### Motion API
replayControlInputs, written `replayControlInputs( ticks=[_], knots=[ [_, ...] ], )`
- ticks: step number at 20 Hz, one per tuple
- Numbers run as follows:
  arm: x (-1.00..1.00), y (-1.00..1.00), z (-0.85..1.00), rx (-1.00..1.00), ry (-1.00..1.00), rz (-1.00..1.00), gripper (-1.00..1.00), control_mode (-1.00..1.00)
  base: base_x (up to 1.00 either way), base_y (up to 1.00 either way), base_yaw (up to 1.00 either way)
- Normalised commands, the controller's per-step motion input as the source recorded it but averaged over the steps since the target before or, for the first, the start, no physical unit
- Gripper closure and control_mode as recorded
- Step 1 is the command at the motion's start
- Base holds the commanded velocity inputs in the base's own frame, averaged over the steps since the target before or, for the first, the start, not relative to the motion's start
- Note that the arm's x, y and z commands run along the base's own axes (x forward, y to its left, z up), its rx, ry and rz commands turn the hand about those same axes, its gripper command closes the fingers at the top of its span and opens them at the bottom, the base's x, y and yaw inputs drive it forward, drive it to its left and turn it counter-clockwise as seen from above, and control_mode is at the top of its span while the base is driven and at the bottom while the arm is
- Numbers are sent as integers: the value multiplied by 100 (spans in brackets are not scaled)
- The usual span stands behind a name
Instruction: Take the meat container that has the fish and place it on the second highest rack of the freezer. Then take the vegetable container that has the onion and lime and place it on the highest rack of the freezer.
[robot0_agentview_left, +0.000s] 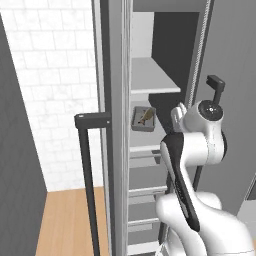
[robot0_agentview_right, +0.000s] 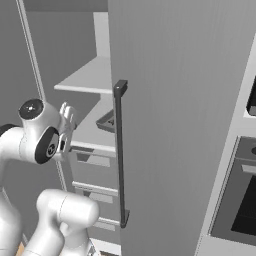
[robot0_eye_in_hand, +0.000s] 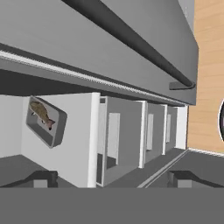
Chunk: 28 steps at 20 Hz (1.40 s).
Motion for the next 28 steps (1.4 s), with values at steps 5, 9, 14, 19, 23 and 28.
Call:
replayControlInputs(
  ticks=[5,9,14,19,23,28],
  knots=[
    [-23,-2,32,1,0,0,-100,-100,0,0,0],
    [-21,-5,8,1,0,0,-100,-100,0,0,0],
    [-11,0,1,0,0,0,-100,-100,0,0,0],
    [-1,0,0,0,-1,0,-100,-100,0,0,0],
    [0,0,0,0,0,0,-100,100,-55,-8,0],
    [0,0,0,0,0,0,-100,100,-100,-60,-7]
  ],
)
